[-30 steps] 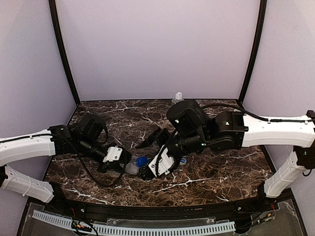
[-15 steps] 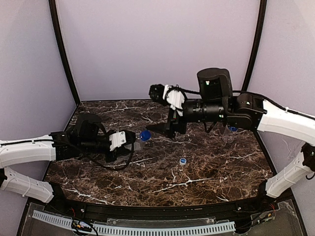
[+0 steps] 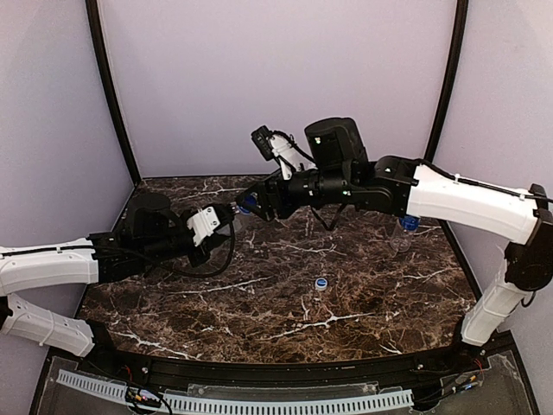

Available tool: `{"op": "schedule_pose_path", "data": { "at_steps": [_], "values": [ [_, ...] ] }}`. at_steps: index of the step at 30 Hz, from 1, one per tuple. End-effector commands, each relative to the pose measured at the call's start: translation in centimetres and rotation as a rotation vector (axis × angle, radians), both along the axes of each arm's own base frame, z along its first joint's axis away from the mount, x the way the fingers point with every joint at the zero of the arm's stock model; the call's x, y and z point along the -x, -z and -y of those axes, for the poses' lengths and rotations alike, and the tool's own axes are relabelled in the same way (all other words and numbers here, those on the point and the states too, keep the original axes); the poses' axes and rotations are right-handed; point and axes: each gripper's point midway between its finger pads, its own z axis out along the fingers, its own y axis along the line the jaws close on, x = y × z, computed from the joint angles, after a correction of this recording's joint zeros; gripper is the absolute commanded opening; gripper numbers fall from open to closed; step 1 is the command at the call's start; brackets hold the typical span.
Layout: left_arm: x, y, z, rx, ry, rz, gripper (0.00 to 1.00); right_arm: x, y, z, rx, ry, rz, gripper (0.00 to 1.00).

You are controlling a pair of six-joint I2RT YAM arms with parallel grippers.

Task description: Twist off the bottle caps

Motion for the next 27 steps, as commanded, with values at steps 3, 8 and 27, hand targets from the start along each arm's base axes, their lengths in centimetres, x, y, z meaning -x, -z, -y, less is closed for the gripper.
{"op": "schedule_pose_path", "data": {
  "at_steps": [3, 8, 27],
  "values": [
    [-0.2, -0.6, -0.3, 0.026, -0.018, 0.021, 0.24, 0.2, -0.4, -0.8, -0.011, -0.006, -0.048, 0.57],
    [-0.3, -0.7, -0.3, 0.026, -0.021, 0.029, 0.24, 0.3, 0.4, -1.0, 0.014, -0.022, -0.057, 0.45],
    [5.6, 3.1, 1.5, -0.103, 0.334, -0.097, 0.19, 6.0, -0.3, -0.1, 0.097, -0.397, 0.213, 0.00]
  ]
}}
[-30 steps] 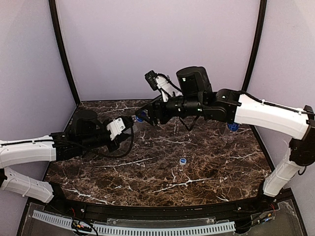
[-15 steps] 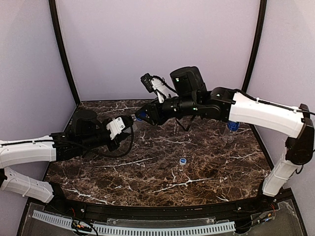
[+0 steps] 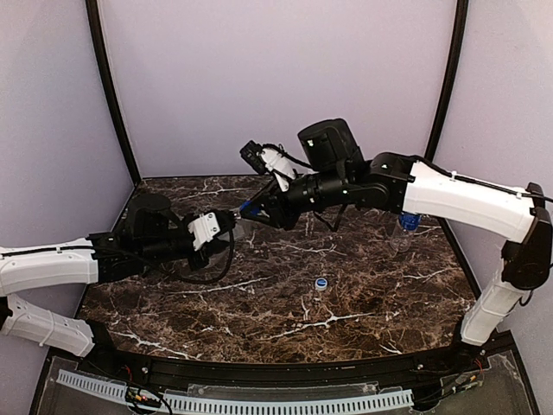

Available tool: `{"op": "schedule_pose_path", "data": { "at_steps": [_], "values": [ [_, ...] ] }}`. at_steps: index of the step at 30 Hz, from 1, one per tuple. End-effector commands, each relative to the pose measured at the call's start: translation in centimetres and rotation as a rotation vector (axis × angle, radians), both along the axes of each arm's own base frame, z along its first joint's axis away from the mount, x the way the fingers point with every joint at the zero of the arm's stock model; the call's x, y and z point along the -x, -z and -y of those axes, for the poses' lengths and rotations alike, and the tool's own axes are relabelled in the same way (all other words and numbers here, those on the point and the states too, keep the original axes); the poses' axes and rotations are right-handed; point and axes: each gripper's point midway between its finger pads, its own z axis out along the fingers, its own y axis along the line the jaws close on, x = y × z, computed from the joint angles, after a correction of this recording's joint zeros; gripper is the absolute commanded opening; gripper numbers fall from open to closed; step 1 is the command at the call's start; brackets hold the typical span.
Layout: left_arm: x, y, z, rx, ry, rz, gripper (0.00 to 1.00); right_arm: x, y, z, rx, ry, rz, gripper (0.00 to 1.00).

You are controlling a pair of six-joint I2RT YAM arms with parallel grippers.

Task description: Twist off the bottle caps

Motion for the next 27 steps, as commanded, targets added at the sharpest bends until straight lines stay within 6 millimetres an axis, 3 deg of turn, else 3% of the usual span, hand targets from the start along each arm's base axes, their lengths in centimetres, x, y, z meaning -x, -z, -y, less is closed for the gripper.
{"op": "schedule_pose_path", "data": {
  "at_steps": [1, 4, 5, 8, 11, 19, 23, 27],
  "values": [
    [6.8, 3.8, 0.9, -0.118, 0.358, -0.168, 0.19, 6.0, -1.5, 0.8, 0.015, -0.356, 0.248, 0.00],
    [10.6, 5.8, 0.1, -0.188, 0.510, -0.300, 0.19, 10.1, 0.6, 1.8, 0.097, -0.591, 0.451, 0.00],
    [11.5, 5.5, 0.1, -0.179, 0.554, -0.325, 0.19, 11.2, 1.3, 2.2, 0.122, -0.661, 0.513, 0.00],
    [13.3, 6.3, -0.7, -0.220, 0.614, -0.399, 0.19, 13.2, 3.0, 3.2, 0.195, -0.801, 0.714, 0.00],
    [14.0, 6.4, -1.1, -0.241, 0.648, -0.409, 0.19, 13.0, 3.7, 3.5, 0.279, -0.835, 0.897, 0.00],
    [14.4, 6.7, -1.5, -0.276, 0.688, -0.391, 0.19, 9.0, 5.0, 4.0, 0.583, -0.808, 1.344, 0.00],
    [14.3, 6.5, -1.3, -0.268, 0.682, -0.383, 0.18, 9.3, 3.9, 3.4, 0.526, -0.792, 1.391, 0.00],
    [13.3, 6.2, -0.8, -0.245, 0.642, -0.353, 0.18, 9.6, 2.4, 2.9, 0.445, -0.719, 1.329, 0.00]
  ]
}}
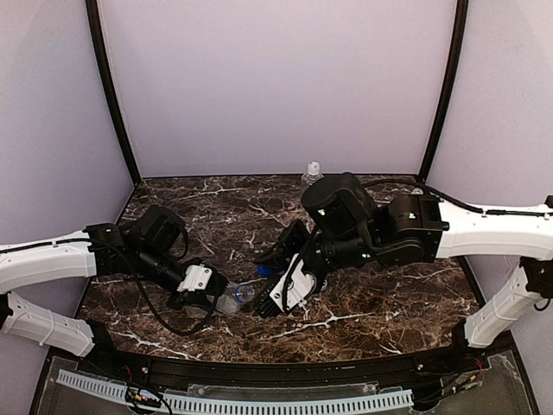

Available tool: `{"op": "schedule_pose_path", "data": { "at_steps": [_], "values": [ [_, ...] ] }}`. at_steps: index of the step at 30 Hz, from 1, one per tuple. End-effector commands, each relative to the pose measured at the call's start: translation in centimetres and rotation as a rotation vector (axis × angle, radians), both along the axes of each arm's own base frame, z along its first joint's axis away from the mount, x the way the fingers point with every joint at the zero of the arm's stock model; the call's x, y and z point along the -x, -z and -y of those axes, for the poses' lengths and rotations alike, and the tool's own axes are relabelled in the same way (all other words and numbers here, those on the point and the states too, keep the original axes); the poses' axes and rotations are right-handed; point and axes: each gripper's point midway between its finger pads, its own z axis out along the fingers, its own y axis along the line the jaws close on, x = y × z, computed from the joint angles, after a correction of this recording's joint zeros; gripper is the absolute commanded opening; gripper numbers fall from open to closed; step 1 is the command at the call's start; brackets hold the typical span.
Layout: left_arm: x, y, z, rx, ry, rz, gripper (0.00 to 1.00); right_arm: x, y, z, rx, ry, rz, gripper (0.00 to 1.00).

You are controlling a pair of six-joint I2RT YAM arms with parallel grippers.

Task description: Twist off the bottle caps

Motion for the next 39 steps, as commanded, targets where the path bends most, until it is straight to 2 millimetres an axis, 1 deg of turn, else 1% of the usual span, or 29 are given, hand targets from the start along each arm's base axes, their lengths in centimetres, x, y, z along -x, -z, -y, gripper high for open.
{"op": "schedule_pose_path", "data": {
  "at_steps": [1, 2, 3, 4, 5, 6, 7, 8, 9, 10, 12, 13, 14, 16, 17, 18, 19, 20, 22, 24, 27, 29, 31, 33, 34, 36, 39],
  "values": [
    [-0.4, 0.0, 0.0, 0.005, -0.030, 0.011, 0.17, -0.5, -3.7, -0.5, -0.152, 0.060, -0.031, 0.00],
    [-0.9, -0.2, 0.2, 0.018, -0.062, 0.015, 0.17, -1.0, -4.4, -0.4, -0.194, 0.103, -0.089, 0.00],
    [-1.8, -0.3, 0.3, 0.019, -0.102, 0.038, 0.17, -1.9, -5.1, -0.3, -0.243, 0.158, -0.168, 0.00],
    [-2.8, -0.7, 0.8, 0.053, -0.161, 0.047, 0.17, -2.9, -5.8, -0.1, -0.298, 0.219, -0.265, 0.00],
    [-4.1, -0.9, 0.7, 0.057, -0.223, 0.085, 0.17, -4.5, -6.2, 0.1, -0.355, 0.305, -0.373, 0.00],
    [-5.3, -1.7, 1.2, 0.109, -0.287, 0.101, 0.17, -6.4, -6.1, 0.5, -0.398, 0.403, -0.461, 0.00],
    [-6.8, -2.1, 1.0, 0.121, -0.365, 0.141, 0.18, -8.4, -5.6, 1.0, -0.435, 0.515, -0.557, 0.00],
    [-7.9, -3.2, 1.3, 0.178, -0.432, 0.151, 0.18, -10.2, -4.8, 1.5, -0.465, 0.626, -0.648, 0.00],
    [-9.5, -4.0, 0.9, 0.200, -0.511, 0.182, 0.18, -11.8, -3.7, 2.1, -0.484, 0.726, -0.728, 0.00],
    [-11.1, -5.4, 0.6, 0.252, -0.596, 0.194, 0.19, -13.2, -2.3, 2.6, -0.498, 0.816, -0.817, 0.00],
    [-12.8, -7.0, 0.0, 0.309, -0.695, 0.173, 0.20, -14.7, 1.0, 3.4, -0.489, 0.945, -0.971, 0.00],
    [-13.2, -7.5, -0.2, 0.332, -0.736, 0.139, 0.20, -15.1, 3.1, 3.6, -0.466, 1.005, -1.032, 0.00],
    [-13.9, -8.3, -0.6, 0.353, -0.769, 0.132, 0.21, -15.3, 5.0, 3.6, -0.441, 1.053, -1.075, 0.00],
    [-14.5, -9.2, -1.0, 0.389, -0.813, 0.098, 0.21, -15.2, 8.2, 3.3, -0.385, 1.117, -1.138, 0.00],
    [-14.5, -9.5, -1.2, 0.405, -0.829, 0.079, 0.21, -15.2, 9.7, 2.9, -0.361, 1.150, -1.179, 0.00],
    [-14.6, -9.9, -1.2, 0.420, -0.833, 0.075, 0.21, -15.1, 11.9, 2.7, -0.317, 1.202, -1.211, 0.00],
    [-14.6, -10.1, -1.3, 0.429, -0.838, 0.064, 0.21, -15.2, 12.8, 2.4, -0.299, 1.229, -1.226, 0.00],
    [-14.4, -10.3, -1.2, 0.437, -0.830, 0.059, 0.21, -15.1, 14.9, 2.4, -0.243, 1.277, -1.231, 0.00],
    [-14.3, -10.4, -1.2, 0.443, -0.830, 0.052, 0.22, -14.8, 17.5, 2.3, -0.171, 1.333, -1.208, 0.00],
    [-14.4, -10.5, -1.3, 0.445, -0.834, 0.052, 0.22, -14.3, 19.5, 2.4, -0.109, 1.356, -1.146, 0.00],
    [-14.4, -10.6, -1.4, 0.446, -0.826, 0.068, 0.22, -13.1, 22.1, 2.2, -0.031, 1.361, -1.099, 0.00],
    [-14.4, -10.6, -1.3, 0.449, -0.819, 0.069, 0.22, -12.5, 23.6, 2.1, 0.011, 1.370, -1.103, 0.00],
    [-14.4, -10.6, -1.2, 0.453, -0.816, 0.067, 0.22, -12.0, 24.6, 2.2, 0.040, 1.384, -1.096, 0.00],
    [-14.3, -10.7, -1.2, 0.454, -0.810, 0.063, 0.22, -11.9, 25.0, 2.3, 0.051, 1.391, -1.080, 0.00],
    [-14.3, -10.7, -1.2, 0.454, -0.810, 0.063, 0.22, -11.8, 25.1, 2.3, 0.055, 1.392, -1.074, 0.03],
    [-14.3, -10.7, -1.1, 0.454, -0.807, 0.063, 0.22, -11.8, 25.1, 2.4, 0.060, 1.391, -1.067, 0.16],
    [-14.2, -10.8, -1.0, 0.457, -0.797, 0.060, 0.22, -12.0, 24.3, 2.2, 0.052, 1.375, -1.056, 0.44]
  ]
}}
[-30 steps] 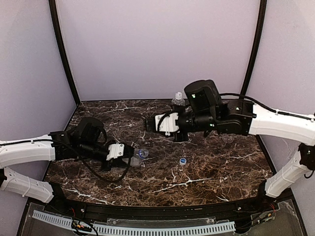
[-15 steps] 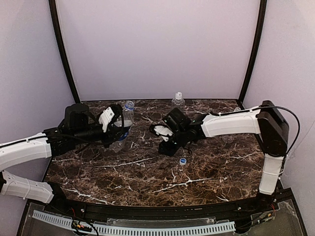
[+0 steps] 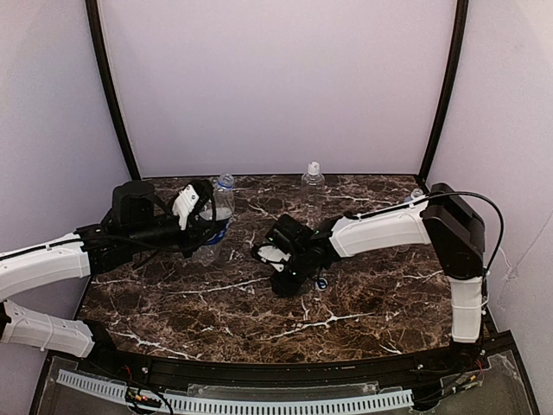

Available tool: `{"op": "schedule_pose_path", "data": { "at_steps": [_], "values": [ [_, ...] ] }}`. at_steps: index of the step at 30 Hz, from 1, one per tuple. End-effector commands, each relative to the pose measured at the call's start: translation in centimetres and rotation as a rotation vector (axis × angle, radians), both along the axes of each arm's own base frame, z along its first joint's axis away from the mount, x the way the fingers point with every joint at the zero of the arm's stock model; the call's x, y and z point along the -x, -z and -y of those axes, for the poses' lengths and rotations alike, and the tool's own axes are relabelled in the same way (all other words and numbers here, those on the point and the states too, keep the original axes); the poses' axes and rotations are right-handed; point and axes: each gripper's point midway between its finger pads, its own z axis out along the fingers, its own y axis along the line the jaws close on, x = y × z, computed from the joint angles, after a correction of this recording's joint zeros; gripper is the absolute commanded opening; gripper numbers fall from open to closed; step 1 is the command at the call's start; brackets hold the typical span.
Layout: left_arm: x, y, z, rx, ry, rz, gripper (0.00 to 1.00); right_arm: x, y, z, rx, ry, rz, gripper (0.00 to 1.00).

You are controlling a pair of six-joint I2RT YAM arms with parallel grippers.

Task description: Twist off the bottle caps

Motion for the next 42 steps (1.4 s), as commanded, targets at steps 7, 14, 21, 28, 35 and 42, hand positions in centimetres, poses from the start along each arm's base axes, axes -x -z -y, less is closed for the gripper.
{"op": "schedule_pose_path", "data": {
  "at_steps": [7, 14, 21, 28, 35, 42],
  "values": [
    [1.5, -2.1, 1.1, 0.061, 0.109, 0.014, 0.25, -0.3, -8.6, -2.0, -0.156, -0.081, 0.104, 0.86],
    [6.1, -2.7, 3.0, 0.120, 0.378, -0.047, 0.25, 5.1, -27.2, -2.6, -0.720, -0.429, 0.367, 0.85],
    [8.6, -3.0, 4.1, 0.144, 0.518, -0.063, 0.26, 7.5, -35.1, -3.2, -1.011, -0.544, 0.470, 0.85],
    [9.1, -3.1, 4.4, 0.138, 0.540, -0.058, 0.27, 7.3, -36.1, -5.5, -1.044, -0.584, 0.430, 0.74],
    [9.1, -3.1, 4.5, 0.138, 0.548, -0.055, 0.27, 7.7, -34.5, -6.5, -1.044, -0.597, 0.329, 0.44],
    [8.9, -3.1, 4.7, 0.131, 0.543, -0.046, 0.27, 8.0, -33.1, -6.9, -0.998, -0.616, 0.262, 0.27]
  ]
}}
